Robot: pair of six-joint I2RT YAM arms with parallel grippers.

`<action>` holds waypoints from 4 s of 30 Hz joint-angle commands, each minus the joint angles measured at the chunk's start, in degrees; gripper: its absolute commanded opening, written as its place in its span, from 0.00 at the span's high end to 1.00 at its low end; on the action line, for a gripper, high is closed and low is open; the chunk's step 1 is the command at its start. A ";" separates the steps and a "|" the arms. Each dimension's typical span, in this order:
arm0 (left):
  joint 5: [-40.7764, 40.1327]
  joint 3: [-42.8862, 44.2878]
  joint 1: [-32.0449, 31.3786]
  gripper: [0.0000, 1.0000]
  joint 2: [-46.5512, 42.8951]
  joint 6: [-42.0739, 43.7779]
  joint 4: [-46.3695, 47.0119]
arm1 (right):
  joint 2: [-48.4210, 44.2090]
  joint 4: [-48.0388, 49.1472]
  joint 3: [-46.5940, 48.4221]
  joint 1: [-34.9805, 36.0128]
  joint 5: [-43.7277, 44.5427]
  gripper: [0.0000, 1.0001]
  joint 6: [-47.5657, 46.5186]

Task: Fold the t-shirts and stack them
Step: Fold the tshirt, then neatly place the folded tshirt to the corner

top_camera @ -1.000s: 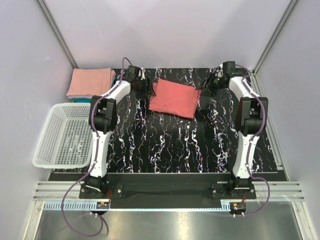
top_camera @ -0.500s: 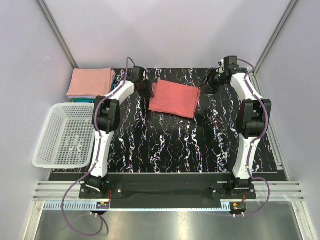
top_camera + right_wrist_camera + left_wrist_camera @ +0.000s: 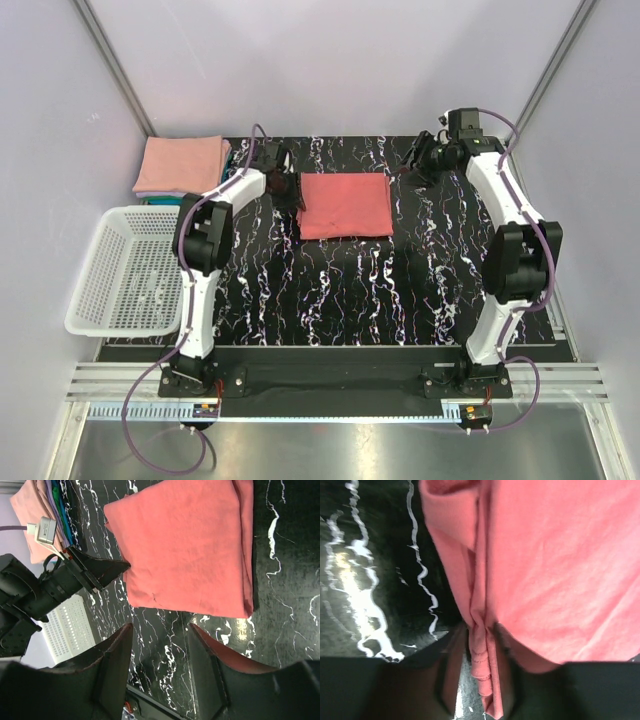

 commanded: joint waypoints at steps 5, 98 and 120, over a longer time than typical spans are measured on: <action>-0.94 4.81 2.66 0.43 1.99 -1.78 -3.94 | -6.59 3.22 -5.08 0.21 3.14 0.44 -1.01; -25.02 37.77 25.34 1.00 -5.47 22.20 -6.22 | 19.59 17.90 16.63 -0.58 -9.52 0.46 7.51; -31.23 33.92 27.89 1.00 -6.26 26.49 2.20 | 24.52 18.43 21.46 -0.67 -10.83 0.45 8.92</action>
